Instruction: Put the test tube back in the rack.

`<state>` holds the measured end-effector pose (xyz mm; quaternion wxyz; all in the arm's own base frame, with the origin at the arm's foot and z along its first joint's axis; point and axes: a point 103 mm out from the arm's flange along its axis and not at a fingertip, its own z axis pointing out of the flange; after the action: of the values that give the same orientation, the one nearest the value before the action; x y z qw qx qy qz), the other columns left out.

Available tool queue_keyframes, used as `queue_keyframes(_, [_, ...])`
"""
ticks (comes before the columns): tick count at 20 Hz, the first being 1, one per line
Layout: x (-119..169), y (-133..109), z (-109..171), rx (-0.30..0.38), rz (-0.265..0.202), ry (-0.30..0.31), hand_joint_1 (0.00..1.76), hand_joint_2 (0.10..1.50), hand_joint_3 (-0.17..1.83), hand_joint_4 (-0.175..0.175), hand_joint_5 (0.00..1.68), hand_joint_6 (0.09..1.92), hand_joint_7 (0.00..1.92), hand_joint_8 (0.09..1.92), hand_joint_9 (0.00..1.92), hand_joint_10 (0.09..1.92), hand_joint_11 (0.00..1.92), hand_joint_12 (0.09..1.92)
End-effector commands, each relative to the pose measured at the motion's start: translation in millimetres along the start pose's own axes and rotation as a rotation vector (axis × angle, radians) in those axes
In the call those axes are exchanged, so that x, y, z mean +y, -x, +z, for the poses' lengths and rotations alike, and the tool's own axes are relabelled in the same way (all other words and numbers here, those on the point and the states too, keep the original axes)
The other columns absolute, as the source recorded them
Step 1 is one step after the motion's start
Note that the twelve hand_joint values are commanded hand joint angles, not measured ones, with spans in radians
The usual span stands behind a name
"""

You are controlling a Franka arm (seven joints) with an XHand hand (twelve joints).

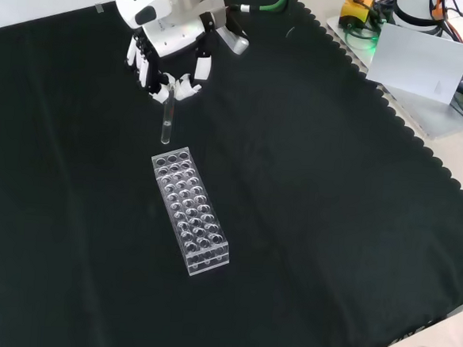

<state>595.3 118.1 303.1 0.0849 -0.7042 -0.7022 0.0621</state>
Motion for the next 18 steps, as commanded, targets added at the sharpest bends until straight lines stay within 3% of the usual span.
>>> queue_keyframes(1, [-1,-11,-4,0.033,-0.022,0.007,1.44,0.52,0.90,-0.175,1.22,0.83,1.36,0.87,1.20,0.78,0.90,1.21])
queue_keyframes(10, [-3,-27,1,0.067,-0.051,-0.016,1.44,0.52,0.90,-0.175,1.22,0.83,1.36,0.87,1.20,0.78,0.90,1.21])
queue_keyframes(18, [-7,-26,7,0.069,-0.058,-0.041,1.44,0.52,0.90,-0.175,1.22,0.83,1.36,0.87,1.20,0.78,0.90,1.21])
